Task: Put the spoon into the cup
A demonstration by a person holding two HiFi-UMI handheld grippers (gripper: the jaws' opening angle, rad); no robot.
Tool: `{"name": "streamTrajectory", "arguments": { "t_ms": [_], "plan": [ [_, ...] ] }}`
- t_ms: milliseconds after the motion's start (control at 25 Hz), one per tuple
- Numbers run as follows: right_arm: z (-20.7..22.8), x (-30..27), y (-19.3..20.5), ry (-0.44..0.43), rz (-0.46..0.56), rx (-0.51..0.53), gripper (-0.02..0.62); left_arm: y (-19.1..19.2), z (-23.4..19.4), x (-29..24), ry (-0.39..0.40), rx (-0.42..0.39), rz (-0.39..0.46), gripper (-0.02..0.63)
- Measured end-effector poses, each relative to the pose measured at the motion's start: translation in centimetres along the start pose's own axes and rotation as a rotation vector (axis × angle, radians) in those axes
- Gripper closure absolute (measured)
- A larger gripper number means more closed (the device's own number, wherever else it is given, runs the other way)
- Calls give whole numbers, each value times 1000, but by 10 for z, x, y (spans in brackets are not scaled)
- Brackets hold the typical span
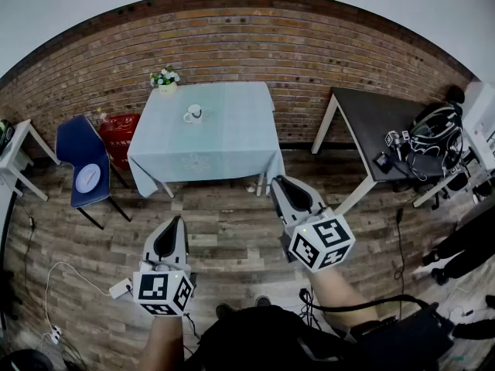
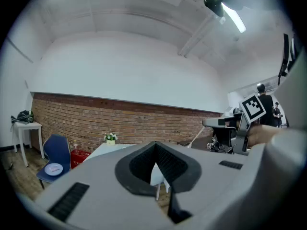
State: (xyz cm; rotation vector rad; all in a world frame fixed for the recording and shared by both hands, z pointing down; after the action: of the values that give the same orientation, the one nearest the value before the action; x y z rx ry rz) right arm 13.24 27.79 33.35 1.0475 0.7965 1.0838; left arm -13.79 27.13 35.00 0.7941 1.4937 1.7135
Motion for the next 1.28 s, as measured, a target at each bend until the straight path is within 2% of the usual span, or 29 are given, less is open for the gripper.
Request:
{"name": "streamTrajectory", "arguments": {
  "t_ms": [480,640,1280],
  "plan": [
    [-8,1,0,7,-12,11,546,1,-8,8,-18,1,6,597],
    [-12,0,1,16,-7,-35,546,-1,-23,12,-36,2,13,597],
    [-49,-23,15,52,17,-38,546,17,-66,32,-4,25,38,597]
  ]
}}
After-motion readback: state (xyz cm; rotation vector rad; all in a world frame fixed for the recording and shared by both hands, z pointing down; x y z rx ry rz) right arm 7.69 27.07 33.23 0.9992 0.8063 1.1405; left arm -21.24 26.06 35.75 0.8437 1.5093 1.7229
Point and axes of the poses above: the fingertips, and each gripper's own axes: x backward along the fingers, z to its right, y out of its underside, the point moved 6 cm from there along x, backward along the fingers, and after that the axes turned 13 degrees about -x, right-handed, at the moved point
